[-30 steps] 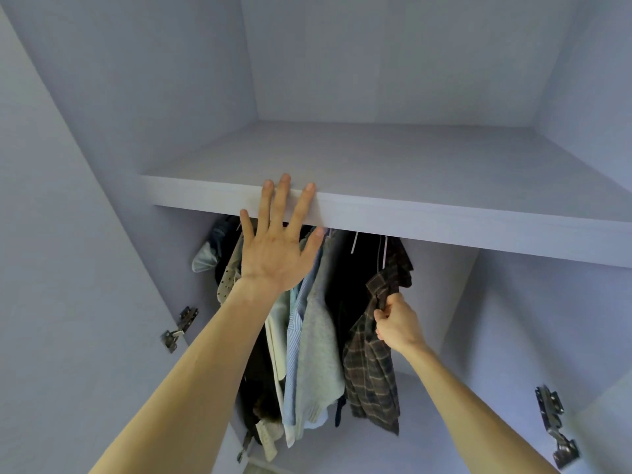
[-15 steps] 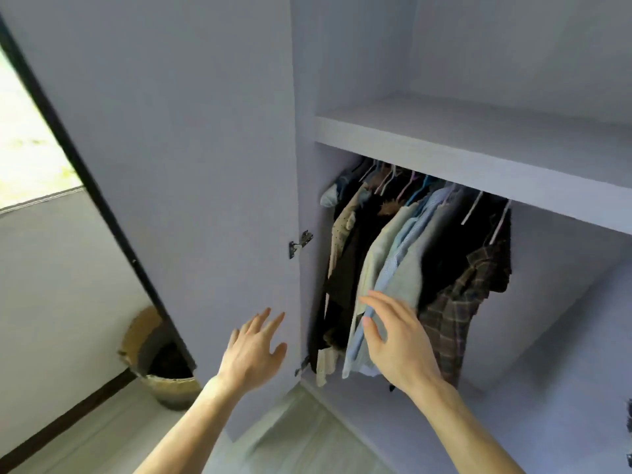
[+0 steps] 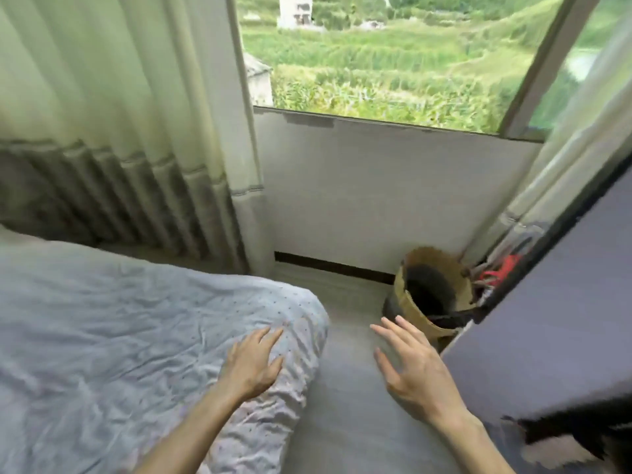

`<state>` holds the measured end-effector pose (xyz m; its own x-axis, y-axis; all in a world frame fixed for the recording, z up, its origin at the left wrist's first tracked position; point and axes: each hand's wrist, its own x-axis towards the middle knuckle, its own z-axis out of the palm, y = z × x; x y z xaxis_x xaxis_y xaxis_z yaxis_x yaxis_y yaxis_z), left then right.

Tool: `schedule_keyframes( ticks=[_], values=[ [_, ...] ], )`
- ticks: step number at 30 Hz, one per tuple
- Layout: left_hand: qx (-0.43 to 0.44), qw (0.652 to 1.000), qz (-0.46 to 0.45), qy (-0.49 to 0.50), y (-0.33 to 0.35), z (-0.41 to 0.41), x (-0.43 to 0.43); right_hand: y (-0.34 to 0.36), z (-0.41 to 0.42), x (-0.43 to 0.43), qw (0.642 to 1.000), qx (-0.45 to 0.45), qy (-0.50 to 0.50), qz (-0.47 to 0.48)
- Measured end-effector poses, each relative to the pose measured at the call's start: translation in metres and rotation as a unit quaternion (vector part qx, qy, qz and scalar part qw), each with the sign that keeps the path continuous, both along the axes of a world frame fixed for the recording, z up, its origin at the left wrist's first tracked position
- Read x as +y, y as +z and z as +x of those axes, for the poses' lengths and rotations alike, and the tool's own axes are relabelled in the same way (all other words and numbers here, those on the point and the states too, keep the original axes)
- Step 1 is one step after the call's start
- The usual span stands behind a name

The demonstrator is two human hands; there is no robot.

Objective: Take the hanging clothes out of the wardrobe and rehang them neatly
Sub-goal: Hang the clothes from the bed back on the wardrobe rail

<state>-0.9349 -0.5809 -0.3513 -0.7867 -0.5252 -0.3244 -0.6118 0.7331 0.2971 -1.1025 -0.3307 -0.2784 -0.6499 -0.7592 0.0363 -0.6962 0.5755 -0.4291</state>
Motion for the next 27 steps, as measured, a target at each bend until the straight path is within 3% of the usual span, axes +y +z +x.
schedule_keyframes(
  ticks=[6,12,19,27],
  values=[
    [0.016,0.970,-0.001,0.242,0.007,0.181,-0.026,0.004,0.080,-0.123,0.972,-0.003,0.234,0.018],
    [0.043,0.897,-0.003,0.439,0.014,0.323,0.037,0.001,0.176,-0.187,0.905,0.006,0.424,0.028],
    [0.018,0.798,0.010,0.603,0.000,0.426,0.154,-0.024,0.275,-0.191,0.825,-0.004,0.565,0.016],
    [-0.017,0.730,0.050,0.681,-0.023,0.484,0.258,-0.071,0.367,-0.143,0.745,-0.029,0.662,0.078]
  ],
)
